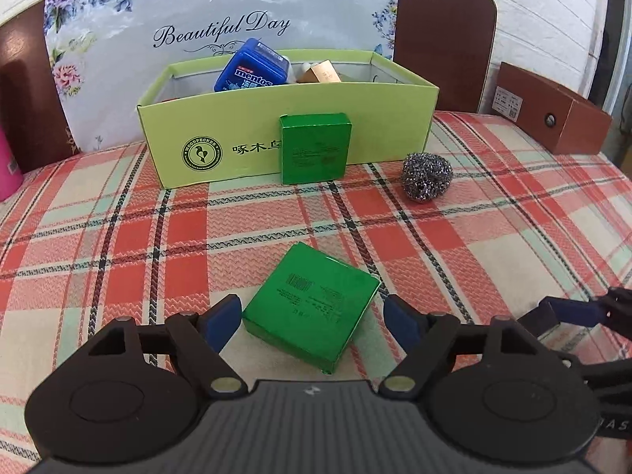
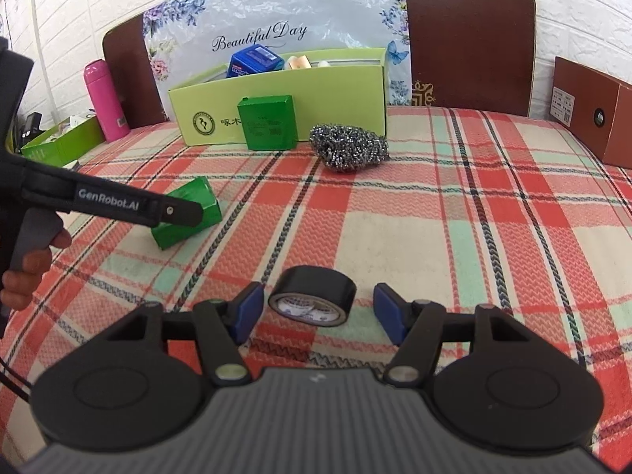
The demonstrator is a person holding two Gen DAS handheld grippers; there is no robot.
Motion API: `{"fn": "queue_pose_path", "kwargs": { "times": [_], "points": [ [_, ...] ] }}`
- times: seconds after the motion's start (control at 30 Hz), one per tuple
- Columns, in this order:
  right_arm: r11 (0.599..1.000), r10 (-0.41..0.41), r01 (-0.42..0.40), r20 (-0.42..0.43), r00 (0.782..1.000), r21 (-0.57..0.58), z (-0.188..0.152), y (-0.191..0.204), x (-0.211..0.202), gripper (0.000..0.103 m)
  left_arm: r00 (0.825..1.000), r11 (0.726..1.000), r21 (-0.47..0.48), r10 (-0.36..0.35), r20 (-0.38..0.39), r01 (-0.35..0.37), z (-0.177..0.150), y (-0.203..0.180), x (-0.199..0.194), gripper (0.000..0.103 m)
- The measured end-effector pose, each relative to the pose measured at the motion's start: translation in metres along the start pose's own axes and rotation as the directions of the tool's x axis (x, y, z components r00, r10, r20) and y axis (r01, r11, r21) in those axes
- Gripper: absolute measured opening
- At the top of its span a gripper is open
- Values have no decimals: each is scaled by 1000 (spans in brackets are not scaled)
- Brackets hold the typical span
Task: Organize objects
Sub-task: 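Grasp the green printed box with the left gripper and lift it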
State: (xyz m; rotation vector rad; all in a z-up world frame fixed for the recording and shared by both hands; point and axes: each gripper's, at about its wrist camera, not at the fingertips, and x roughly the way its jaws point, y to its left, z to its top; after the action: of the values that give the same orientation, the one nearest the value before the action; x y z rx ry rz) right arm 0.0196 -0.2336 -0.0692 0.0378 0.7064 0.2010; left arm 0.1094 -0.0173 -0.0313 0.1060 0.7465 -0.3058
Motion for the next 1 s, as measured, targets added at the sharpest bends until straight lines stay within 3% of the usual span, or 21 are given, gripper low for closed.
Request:
{"fn": "queue_pose_path", "kwargs": {
  "times": [0.13, 0.2, 0.3, 0.47, 0.5, 0.53, 0.57, 0.67, 0.73, 0.77, 0.83, 0.9, 1.0],
  "points": [
    [999, -17, 17, -11, 1000, -33, 1, 5, 3, 48, 999, 996, 76, 51, 2, -51, -2, -9, 6, 81],
    [999, -18, 18, -20, 1000, -40, 3, 6, 3, 47, 998, 993, 105, 54, 14, -55, -4, -11, 5, 74],
    [999, 3, -4, -25, 1000, -40, 8, 7, 1, 47, 999, 997, 70, 34, 11, -34, -2, -7, 0, 73],
    [997, 41, -37, 53, 998, -66, 40, 9, -8, 47, 998, 1000, -14, -2, 68, 3, 16, 1, -21, 70],
    [997, 46, -41, 74, 996, -73, 49, 9, -9, 47, 996, 1000, -17, -7, 92, 9, 23, 2, -26, 66],
    [996, 52, -44, 98, 994, -79, 60, 10, -10, 47, 993, 1000, -21, -13, 116, 15, 29, 4, -32, 54],
    [995, 56, -45, 119, 991, -86, 69, 10, -10, 47, 991, 999, -28, -23, 133, 27, 37, 6, -36, 25],
    [994, 65, -46, 182, 981, -102, 97, 13, -10, 47, 987, 992, -113, -37, 154, 55, 60, 22, -41, 25],
    [994, 61, -40, 207, 976, -105, 110, 14, -8, 47, 987, 992, -114, -31, 155, 49, 68, 26, -38, 25],
    [994, 56, -35, 217, 975, -103, 113, 13, -7, 47, 989, 993, -102, -36, 145, 51, 67, 26, -37, 26],
    [994, 60, -39, 221, 974, -98, 112, 11, -7, 47, 990, 995, -72, -63, 125, 72, 57, 25, -34, 40],
    [995, 63, -49, 188, 980, -83, 105, 7, 1, 47, 994, 997, -47, -50, 101, 55, 43, 23, -27, 79],
    [997, 69, -65, 123, 990, -38, 93, 3, 13, 47, 997, 1000, 19, -24, 74, 23, 29, 19, -12, 82]
  ]
}}
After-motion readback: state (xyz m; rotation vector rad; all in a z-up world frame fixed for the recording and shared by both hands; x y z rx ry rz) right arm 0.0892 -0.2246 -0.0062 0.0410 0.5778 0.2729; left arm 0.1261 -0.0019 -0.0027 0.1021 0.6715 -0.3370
